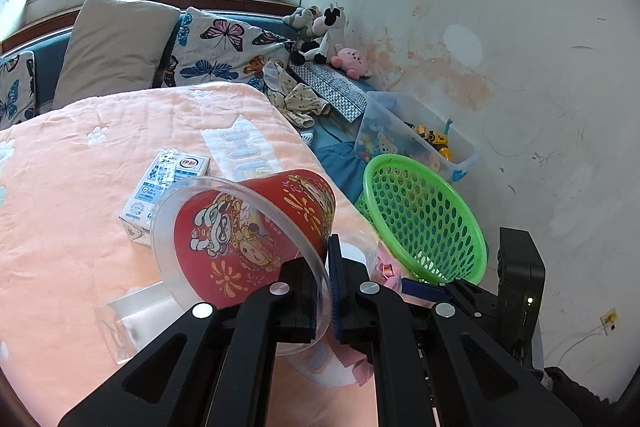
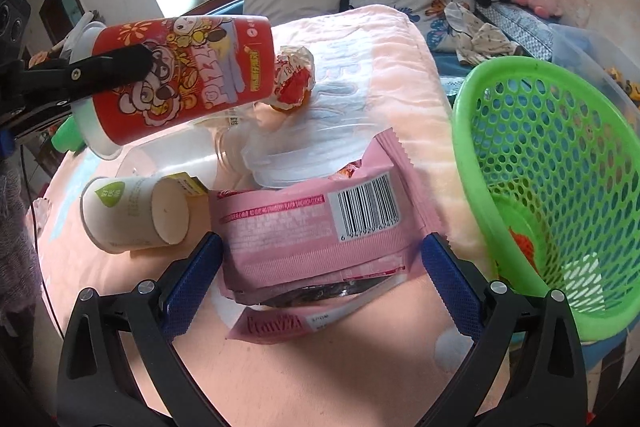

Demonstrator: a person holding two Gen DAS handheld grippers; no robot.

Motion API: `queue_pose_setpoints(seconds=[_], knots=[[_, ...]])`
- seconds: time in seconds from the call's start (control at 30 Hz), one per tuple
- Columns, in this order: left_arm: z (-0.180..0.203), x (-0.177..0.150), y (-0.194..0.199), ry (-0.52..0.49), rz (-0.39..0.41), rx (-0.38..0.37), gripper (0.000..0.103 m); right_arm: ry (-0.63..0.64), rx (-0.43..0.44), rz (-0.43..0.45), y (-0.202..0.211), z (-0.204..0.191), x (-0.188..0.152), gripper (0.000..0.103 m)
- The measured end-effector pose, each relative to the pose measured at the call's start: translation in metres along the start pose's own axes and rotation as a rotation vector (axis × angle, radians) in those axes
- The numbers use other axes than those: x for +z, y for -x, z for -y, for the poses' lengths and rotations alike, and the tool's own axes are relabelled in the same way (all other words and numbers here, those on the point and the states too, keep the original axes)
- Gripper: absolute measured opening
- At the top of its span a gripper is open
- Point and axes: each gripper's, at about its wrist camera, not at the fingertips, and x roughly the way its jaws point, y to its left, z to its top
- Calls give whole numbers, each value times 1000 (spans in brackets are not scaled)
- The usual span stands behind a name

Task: Collect trash
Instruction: 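Grasp the pink Franzzi wrapper with the right tool while the left tool holds the red cup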

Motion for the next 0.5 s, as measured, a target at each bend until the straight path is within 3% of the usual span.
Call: queue_pose_setpoints(seconds=[0.17,0.37,0.43,0.5], knots=[[0,-1,3,5,2,-1,6,16,-16,10,2,0,0,92],[2,-1,5,-1,8,-6,6,13,8,14,8,0,-2,72],[3,-1,6,-1,10,-8,6,8,17,13,10,0,-4,58],[3,-1,7,-3,10,-8,6,-2,30,3,10,1,-4,57]])
